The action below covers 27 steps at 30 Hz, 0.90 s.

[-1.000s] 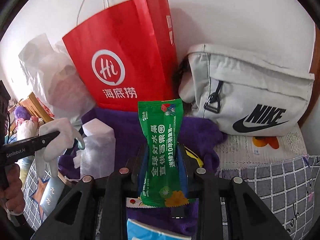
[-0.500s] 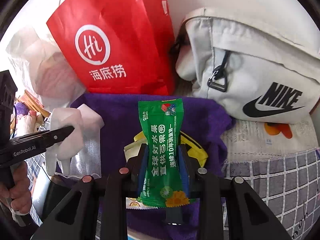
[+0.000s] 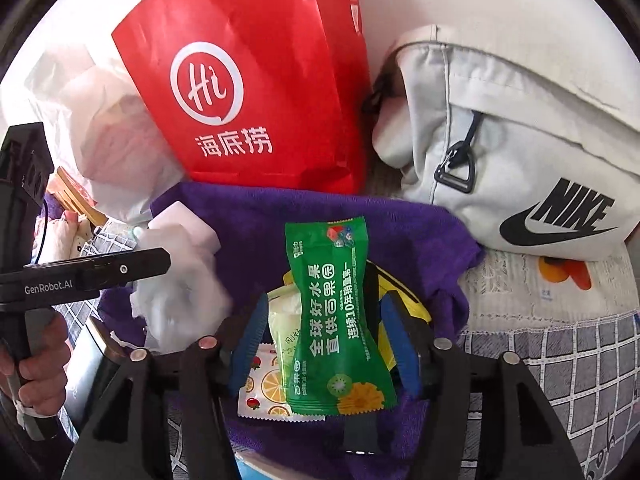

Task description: Organize soft objects

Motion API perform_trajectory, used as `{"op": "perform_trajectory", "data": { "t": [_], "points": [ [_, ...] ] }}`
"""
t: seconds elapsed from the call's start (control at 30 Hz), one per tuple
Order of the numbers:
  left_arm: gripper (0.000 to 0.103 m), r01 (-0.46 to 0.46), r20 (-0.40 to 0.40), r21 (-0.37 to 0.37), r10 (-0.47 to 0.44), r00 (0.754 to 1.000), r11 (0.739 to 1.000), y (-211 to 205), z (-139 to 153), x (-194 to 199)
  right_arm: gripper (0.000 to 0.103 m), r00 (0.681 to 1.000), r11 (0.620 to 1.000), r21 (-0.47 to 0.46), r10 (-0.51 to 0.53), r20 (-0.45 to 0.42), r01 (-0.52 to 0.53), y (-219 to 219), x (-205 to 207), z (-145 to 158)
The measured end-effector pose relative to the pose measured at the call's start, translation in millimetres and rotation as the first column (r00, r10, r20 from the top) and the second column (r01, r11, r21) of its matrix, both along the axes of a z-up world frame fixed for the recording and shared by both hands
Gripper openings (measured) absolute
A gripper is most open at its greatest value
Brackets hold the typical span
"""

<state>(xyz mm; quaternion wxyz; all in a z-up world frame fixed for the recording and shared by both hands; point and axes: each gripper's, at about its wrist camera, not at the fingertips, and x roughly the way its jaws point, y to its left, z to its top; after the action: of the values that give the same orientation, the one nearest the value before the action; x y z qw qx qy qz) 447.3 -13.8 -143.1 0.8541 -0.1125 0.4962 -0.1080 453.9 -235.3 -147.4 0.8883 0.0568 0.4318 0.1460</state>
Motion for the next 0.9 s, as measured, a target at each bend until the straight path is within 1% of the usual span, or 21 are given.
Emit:
{"op": "perform_trajectory", "data": {
  "t": [0.13,0.23,0.33,0.43,0.6,0.73,0.8,0.9],
  "points": [
    [0.064,0.003,-0.006,0.005,-0.003,1.000,1.000,0,5,-3,0.067,1.000,1.000,0.005,-0.008,0.009,0.008,0,-4,6],
    [0.064,0.003,0.001,0.016,-0.003,1.000,1.000,0,11,-10,0.067,1.000,1.000,-0.019,-0.021,0.019,0.021,2,-9,11],
    [0.064,0.001,0.017,0.035,-0.002,1.000,0.999,3,19,-21,0.073,0.998,0.998,-0.050,-0.043,0.051,0.046,4,-18,21],
    [0.064,-0.002,0.042,0.054,0.000,0.999,0.999,5,30,-35,0.073,0.995,0.998,-0.051,-0.043,0.085,0.047,6,-31,31],
    [0.064,-0.014,0.076,0.056,0.010,0.997,0.998,8,54,-70,0.073,0.995,0.998,-0.027,-0.056,0.083,0.058,6,-67,49],
    [0.065,-0.030,0.126,0.097,0.017,0.992,0.995,7,77,-106,0.073,0.990,0.995,0.008,-0.103,0.092,0.103,2,-102,69],
    [0.068,-0.028,0.141,0.110,0.012,0.990,0.994,7,86,-124,0.073,0.989,0.994,0.001,-0.104,0.105,0.105,5,-120,79],
    [0.070,-0.037,0.167,0.115,0.017,0.986,0.993,9,98,-153,0.073,0.985,0.992,-0.013,-0.124,0.121,0.126,8,-149,92]
  ]
}}
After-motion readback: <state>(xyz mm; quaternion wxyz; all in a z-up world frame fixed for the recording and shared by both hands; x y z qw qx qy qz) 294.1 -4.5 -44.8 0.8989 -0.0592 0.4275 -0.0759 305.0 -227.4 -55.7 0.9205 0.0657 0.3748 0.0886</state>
